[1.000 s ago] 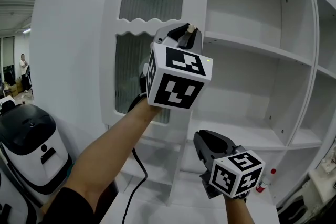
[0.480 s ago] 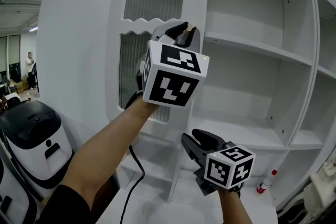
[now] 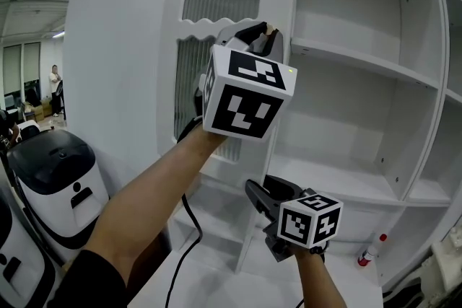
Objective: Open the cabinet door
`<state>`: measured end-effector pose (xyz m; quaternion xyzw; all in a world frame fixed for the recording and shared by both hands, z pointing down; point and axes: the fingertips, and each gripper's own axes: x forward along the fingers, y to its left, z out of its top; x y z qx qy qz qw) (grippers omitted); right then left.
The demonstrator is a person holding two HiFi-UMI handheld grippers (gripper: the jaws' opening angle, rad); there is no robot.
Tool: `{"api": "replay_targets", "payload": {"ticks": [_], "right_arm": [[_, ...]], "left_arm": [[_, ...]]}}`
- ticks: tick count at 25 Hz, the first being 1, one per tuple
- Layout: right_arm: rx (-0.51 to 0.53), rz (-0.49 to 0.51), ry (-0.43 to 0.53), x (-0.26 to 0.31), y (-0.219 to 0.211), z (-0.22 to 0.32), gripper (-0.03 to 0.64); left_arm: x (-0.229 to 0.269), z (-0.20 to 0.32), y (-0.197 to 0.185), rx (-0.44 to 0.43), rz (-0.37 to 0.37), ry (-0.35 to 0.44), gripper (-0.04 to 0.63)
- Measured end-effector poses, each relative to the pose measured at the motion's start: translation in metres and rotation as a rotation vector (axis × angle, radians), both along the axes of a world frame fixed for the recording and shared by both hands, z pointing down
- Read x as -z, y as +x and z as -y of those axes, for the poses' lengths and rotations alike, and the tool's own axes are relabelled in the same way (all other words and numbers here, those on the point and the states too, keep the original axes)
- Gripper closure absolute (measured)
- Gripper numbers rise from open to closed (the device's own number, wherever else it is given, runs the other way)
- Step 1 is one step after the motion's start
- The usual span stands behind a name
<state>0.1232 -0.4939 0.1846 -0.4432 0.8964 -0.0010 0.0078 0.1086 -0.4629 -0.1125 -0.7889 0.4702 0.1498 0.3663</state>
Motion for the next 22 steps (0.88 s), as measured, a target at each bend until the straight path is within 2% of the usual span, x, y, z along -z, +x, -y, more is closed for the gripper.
{"api": "replay_targets", "payload": {"ticks": [5,17,22], "right_arm": [[0.002,-0.010,0.017,-0.001,-0.001,-0.001,0.495],[0.005,-0.007,0.015,0.000,-0.003,-0.006,0.502],[0.002,-0.010,0.011,0.000,-0.003,-0.011,0.505]], "left_arm": [[0.001,0.000,0.001,0.011,-0.012,-0.019,0.514],[-0.020,-0.019,-0.019,0.031,-0.080,-0.060,0.514],[-0.045,-0.019,-0.031,0.053,-0.091,-0.143,0.514]]}}
